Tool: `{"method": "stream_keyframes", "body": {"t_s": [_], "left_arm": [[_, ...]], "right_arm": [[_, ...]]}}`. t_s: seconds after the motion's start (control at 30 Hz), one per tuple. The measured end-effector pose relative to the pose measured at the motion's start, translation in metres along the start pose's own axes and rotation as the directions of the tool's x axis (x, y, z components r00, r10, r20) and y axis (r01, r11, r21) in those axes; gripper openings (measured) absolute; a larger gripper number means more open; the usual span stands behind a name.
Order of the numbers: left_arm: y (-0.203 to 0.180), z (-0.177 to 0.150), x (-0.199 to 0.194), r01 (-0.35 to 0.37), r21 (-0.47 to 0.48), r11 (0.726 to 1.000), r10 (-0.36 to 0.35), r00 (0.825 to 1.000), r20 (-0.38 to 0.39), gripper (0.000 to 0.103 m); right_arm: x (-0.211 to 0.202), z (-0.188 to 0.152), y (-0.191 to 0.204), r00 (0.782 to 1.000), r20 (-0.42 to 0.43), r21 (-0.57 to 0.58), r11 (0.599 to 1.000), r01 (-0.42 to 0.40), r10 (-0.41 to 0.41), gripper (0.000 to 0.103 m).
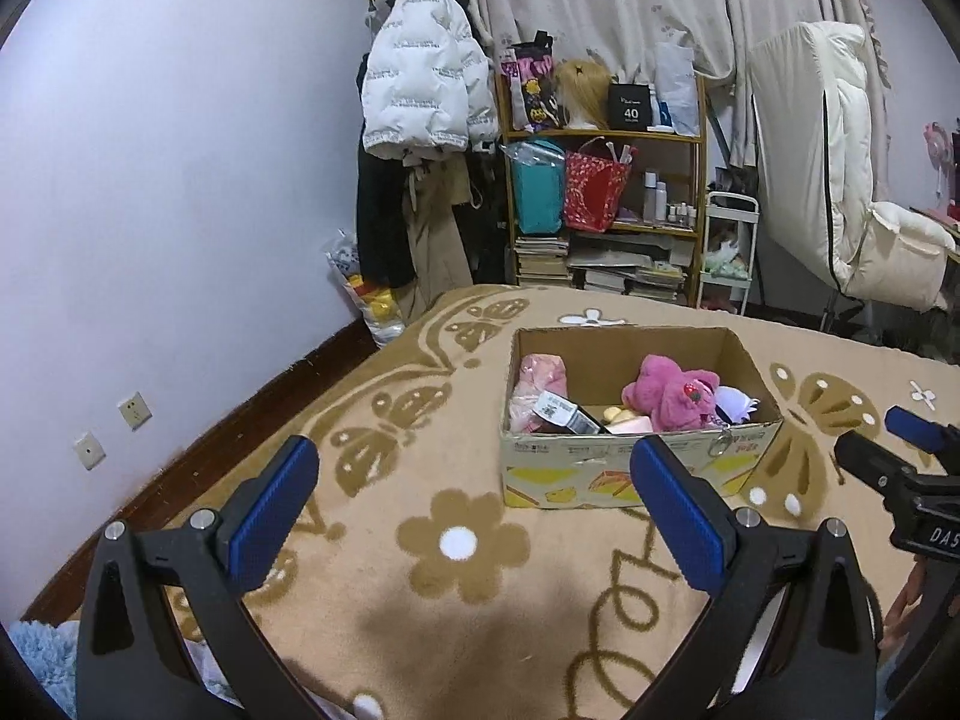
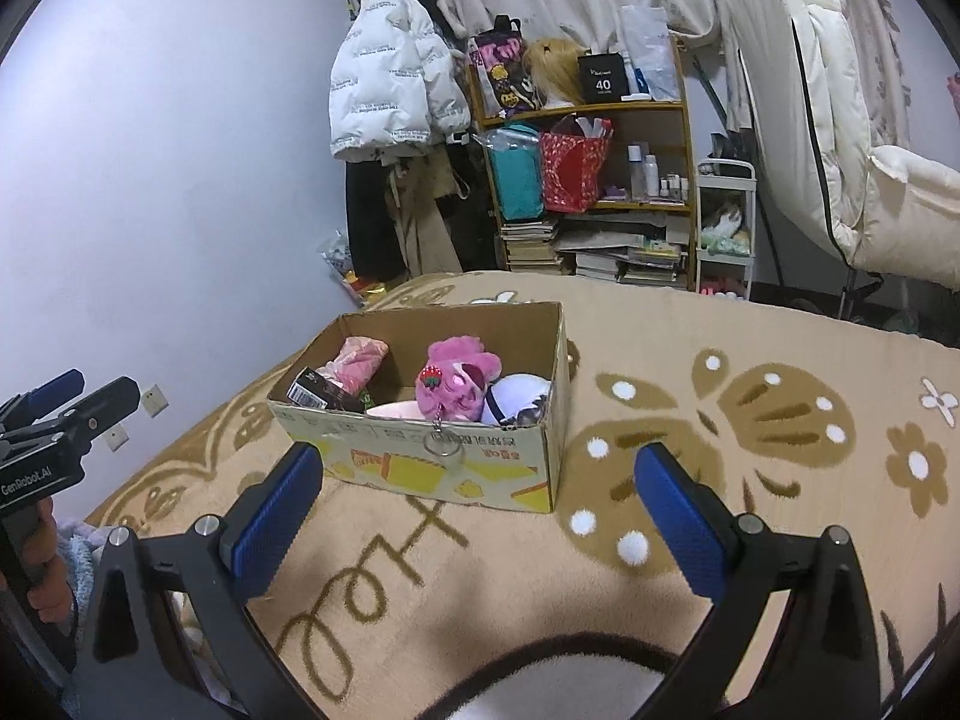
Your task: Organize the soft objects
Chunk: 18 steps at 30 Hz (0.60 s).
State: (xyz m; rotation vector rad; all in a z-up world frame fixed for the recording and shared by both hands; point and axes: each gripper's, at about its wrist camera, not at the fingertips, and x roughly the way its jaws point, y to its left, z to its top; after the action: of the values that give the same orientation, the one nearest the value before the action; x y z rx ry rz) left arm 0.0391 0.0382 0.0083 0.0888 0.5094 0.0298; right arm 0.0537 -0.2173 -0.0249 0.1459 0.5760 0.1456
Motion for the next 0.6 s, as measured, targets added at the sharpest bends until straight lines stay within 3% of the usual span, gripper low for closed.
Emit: {"method": "stream_keyframes", "body": {"t_s": [0.6], "left_arm": [[-0.0103, -0.0017, 0.0100, 0.031, 0.032, 0.999, -0.029, 0.999, -0.043, 0.103]], "right_arm": [[0.0012, -0.0059, -0.0009, 1.000, -0.008, 0.016, 1.000, 0.023, -0.023, 0.103]]}}
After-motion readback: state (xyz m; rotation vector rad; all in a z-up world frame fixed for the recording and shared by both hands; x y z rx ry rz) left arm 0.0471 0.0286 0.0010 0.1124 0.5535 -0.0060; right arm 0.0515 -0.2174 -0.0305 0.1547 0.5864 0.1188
